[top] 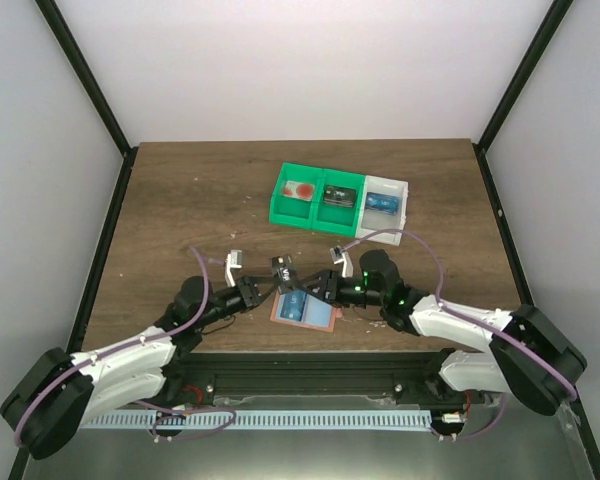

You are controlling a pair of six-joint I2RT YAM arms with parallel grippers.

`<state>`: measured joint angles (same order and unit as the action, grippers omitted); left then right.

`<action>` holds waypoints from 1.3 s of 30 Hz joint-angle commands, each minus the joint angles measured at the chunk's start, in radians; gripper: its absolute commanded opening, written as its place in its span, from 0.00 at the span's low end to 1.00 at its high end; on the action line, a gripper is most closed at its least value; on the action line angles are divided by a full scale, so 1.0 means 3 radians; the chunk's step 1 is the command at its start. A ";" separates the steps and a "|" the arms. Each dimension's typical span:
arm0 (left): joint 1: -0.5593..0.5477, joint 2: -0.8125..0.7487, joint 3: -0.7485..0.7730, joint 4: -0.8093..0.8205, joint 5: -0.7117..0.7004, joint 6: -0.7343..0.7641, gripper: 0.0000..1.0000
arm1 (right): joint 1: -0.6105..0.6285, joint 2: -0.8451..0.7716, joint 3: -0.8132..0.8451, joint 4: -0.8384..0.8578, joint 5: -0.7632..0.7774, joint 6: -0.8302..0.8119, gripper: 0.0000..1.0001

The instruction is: Take the credit cards out of the card holder

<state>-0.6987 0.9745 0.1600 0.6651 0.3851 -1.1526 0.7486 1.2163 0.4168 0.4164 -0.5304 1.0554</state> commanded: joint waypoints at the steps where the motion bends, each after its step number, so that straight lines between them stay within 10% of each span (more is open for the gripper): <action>1: 0.0014 -0.0173 -0.0154 0.0342 -0.0086 -0.0165 0.00 | 0.0033 0.0058 0.0115 0.0285 -0.0157 0.0156 0.56; 8: 0.0013 -0.0194 -0.0191 0.0529 -0.0049 -0.0193 0.00 | 0.0092 0.0251 0.0186 0.0544 -0.0341 0.0198 0.45; 18: 0.0015 -0.0094 -0.0219 0.0737 0.0170 -0.0221 0.06 | 0.0087 0.0099 -0.0017 0.0872 -0.0524 -0.0015 0.01; 26: 0.0016 -0.0435 0.0114 -0.0181 0.0703 0.0391 0.52 | 0.0025 -0.0474 0.0080 -0.0214 -0.0988 -0.0814 0.00; 39: 0.0019 -0.0607 0.0716 -0.1535 0.1269 0.1321 0.48 | 0.0005 -0.0874 0.0217 -0.1022 -0.1716 -0.1482 0.00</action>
<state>-0.6945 0.7712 0.3065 0.3599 0.6811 -0.8951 0.7540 0.9718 0.4191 0.1696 -0.9615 0.6785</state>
